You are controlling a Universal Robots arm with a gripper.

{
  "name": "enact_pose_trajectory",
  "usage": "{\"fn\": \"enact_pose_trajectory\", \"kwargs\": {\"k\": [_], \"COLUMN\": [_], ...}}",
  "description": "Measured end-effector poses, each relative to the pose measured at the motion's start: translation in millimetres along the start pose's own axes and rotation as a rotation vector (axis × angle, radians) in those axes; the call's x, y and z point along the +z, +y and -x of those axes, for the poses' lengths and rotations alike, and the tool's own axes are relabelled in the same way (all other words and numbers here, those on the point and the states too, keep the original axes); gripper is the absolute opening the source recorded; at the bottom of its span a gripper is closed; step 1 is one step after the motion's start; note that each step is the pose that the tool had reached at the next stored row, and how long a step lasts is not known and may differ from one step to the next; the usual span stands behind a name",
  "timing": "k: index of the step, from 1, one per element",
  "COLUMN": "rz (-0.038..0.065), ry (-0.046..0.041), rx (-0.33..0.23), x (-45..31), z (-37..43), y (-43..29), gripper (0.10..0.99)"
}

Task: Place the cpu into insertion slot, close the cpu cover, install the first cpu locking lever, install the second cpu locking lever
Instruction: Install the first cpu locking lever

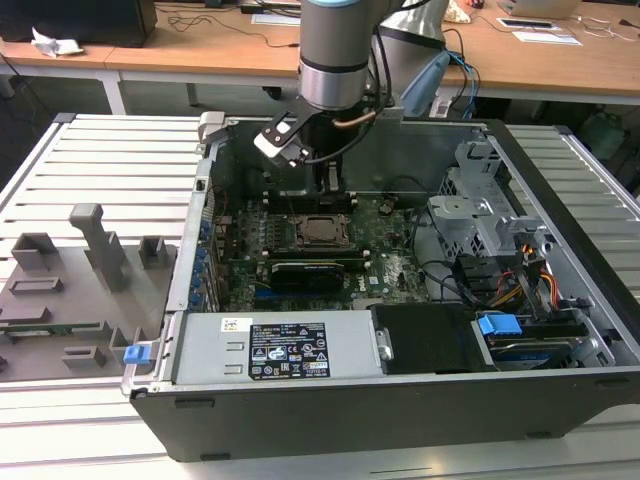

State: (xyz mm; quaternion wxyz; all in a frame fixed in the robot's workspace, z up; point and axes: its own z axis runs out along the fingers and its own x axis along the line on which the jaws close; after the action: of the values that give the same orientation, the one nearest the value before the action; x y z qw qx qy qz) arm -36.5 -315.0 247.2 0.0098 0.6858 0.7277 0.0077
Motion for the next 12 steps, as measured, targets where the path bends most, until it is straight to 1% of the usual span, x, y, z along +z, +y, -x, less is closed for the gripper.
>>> {"fn": "enact_pose_trajectory", "kwargs": {"k": [2,3,5,7,9,11,12], "rz": [0.0,0.0,0.0,0.0,0.0,0.0,0.0], "ry": [-0.0001,-0.0002,-0.0003,-0.0004,-0.0002,-0.0004,-0.0009], "rx": [0.0,0.0,0.0,0.0,-0.003,-0.019,-0.045], "x": [-6.3,-12.0,-20.9,-26.1,-27.9,-27.9,-28.0], "z": [0.0,0.0,0.1,0.1,0.1,0.1,0.1], "y": [0.1,0.3,0.5,0.6,0.7,0.7,0.7], "gripper": [0.106,0.106,0.106,0.106,0.106,0.106,0.106]}}
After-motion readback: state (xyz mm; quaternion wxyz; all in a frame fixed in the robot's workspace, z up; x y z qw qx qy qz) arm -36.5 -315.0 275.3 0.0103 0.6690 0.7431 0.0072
